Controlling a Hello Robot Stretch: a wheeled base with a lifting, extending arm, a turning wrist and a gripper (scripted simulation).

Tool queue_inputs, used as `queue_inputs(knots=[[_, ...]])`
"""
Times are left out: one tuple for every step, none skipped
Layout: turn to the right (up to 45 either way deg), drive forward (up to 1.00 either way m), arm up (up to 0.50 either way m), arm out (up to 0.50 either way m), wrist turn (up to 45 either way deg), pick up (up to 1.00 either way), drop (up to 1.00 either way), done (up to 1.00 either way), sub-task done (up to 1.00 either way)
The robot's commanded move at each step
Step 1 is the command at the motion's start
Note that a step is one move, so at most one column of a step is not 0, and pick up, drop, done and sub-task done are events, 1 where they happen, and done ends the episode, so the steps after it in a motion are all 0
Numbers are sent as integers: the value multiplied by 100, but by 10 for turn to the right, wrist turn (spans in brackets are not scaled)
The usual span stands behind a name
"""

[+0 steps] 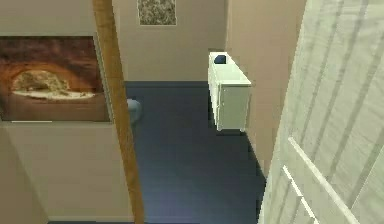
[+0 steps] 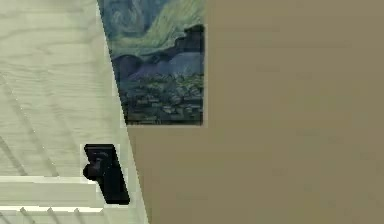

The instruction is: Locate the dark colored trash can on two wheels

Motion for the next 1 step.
queue_inputs(knots=[[0,100,0,0,0,0,0,0,0]])
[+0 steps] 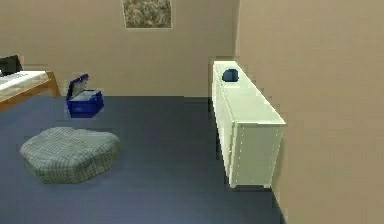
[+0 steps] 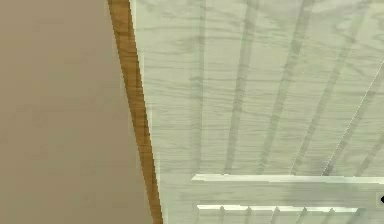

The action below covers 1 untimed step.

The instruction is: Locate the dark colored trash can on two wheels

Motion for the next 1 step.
queue_inputs(knots=[[90,0,0,0,0,0,0,0,0]])
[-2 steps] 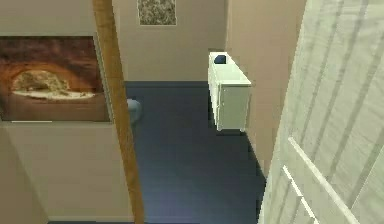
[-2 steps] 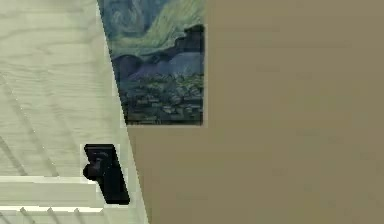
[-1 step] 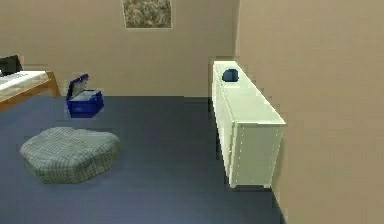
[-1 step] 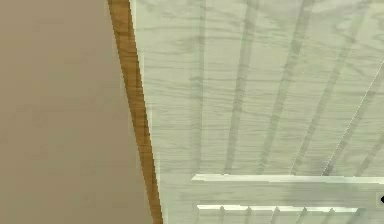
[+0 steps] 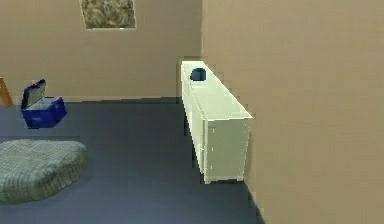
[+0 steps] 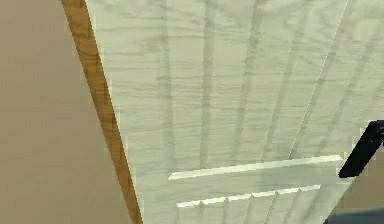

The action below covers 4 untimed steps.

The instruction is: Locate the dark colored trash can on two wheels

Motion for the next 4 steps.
queue_inputs(knots=[[0,35,0,0,0,0,0,0,0],[-450,0,0,0,0,0,0,0,0],[-450,0,0,0,0,0,0,0,0],[-60,0,0,0,0,0,0,0,0]])
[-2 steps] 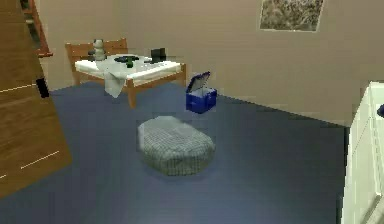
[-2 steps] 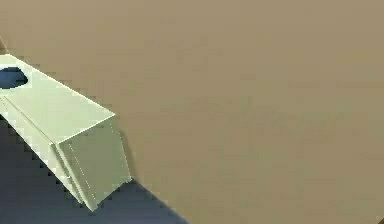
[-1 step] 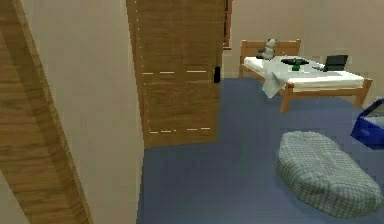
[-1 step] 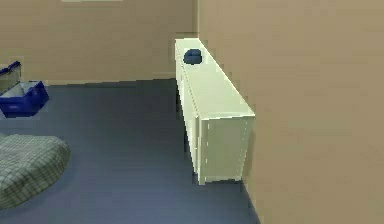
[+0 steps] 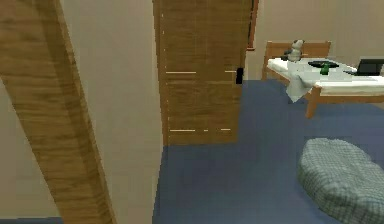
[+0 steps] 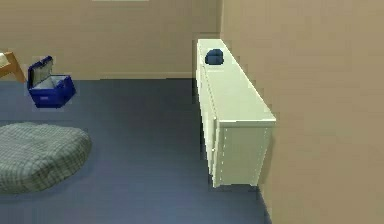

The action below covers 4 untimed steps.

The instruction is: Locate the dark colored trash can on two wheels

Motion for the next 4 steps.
queue_inputs(knots=[[0,30,0,0,0,0,0,0,0],[240,0,0,0,0,0,0,0,0],[0,100,0,0,0,0,0,0,0],[30,0,0,0,0,0,0,0,0]])
